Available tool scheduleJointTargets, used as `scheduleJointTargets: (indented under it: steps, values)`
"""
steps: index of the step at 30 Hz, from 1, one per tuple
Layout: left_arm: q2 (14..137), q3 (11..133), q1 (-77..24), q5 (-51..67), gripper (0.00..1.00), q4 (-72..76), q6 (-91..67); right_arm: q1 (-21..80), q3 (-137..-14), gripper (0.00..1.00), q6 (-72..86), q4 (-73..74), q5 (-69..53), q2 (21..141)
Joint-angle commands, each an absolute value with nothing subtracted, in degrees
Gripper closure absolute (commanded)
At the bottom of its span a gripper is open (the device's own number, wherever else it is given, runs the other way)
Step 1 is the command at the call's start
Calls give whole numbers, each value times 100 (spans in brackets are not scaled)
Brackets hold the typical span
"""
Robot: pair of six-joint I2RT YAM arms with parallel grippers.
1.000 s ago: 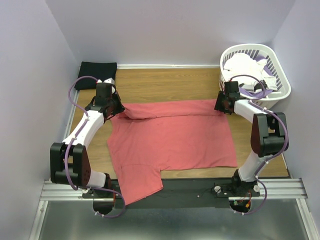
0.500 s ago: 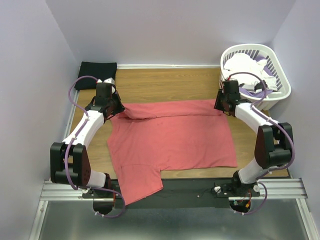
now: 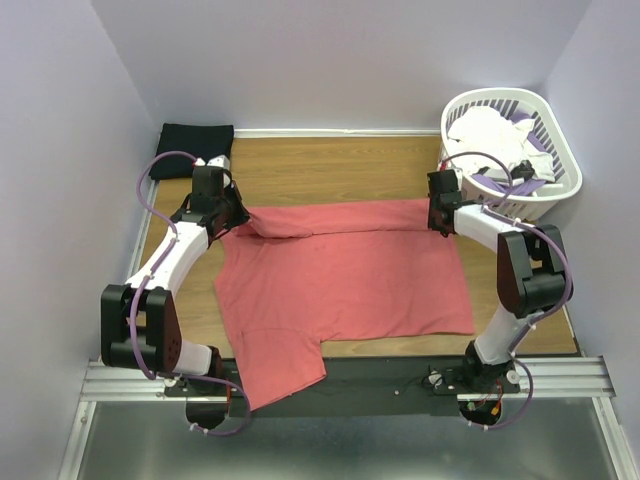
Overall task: Fold and stack the t-shirts
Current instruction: Fold the tshirt
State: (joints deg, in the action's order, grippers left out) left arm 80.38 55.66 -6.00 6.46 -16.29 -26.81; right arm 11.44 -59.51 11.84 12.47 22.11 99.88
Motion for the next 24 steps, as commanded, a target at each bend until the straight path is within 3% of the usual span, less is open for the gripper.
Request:
scheduleJointTargets:
  steps: [1,12,17,24]
  values:
    - [8007,5493,-571,844,100,-1398,-2566,1151,-6012,99,1099,1178,2795,10422]
    - [7928,5590,-571,914,100,-1485,-2514,1160,-5968,99,1142,1221,3182,10478]
    - [7805,5809,-580,1019,100,-1600,-2531,1388,-6117,99,1046,1415,2050,9722]
    - [8621,6415,-571,1142,100,-1486,-2514,2916,-6846,92,502,1187,170,9729]
